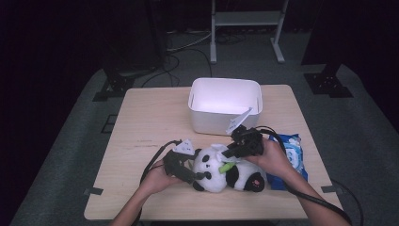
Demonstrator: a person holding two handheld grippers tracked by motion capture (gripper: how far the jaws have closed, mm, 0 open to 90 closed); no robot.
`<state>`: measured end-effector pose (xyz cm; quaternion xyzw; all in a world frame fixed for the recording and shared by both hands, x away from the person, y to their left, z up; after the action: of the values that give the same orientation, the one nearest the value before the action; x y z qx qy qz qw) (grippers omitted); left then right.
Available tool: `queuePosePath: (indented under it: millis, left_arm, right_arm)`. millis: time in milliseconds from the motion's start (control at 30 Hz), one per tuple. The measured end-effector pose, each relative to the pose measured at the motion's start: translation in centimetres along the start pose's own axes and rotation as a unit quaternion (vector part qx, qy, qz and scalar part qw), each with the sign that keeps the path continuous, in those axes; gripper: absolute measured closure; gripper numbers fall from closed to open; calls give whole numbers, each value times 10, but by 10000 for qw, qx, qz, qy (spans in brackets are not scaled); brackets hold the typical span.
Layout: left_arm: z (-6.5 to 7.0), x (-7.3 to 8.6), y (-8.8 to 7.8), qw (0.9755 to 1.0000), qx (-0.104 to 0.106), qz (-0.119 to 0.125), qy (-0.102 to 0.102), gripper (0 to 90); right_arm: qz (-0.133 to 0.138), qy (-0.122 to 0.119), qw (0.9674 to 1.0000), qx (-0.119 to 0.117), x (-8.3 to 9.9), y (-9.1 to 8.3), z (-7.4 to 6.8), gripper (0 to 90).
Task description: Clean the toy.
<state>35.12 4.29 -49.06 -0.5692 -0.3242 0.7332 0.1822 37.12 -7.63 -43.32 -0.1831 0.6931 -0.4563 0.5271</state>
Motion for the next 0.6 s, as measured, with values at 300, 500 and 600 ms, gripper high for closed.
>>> queuePosePath:
  millis: [300,500,600]
  left_arm:
    - [0,1,0,10000,-20,9,50,204]
    - [2,1,-3,10000,49,-28,40,193]
    - [3,0,-5,9999,116,-2,11,184]
  right_arm:
    - [-61,138,9999,-41,-17,15,8,799]
    - [-138,168,9997,-111,-7,12,5,799]
    - [-65,200,9996,-160,-1,9,2,799]
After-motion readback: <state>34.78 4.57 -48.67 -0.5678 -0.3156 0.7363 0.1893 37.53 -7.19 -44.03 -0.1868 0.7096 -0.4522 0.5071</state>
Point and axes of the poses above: each handheld gripper's, and its own axes: y roughly forward along the jaws, x roughly out of its underside, z roughly to its right, the point moved 10 cm from there along y, roughly forward along the jaws, and after that the axes turned 5 degrees about x, right-handed, at the moved point
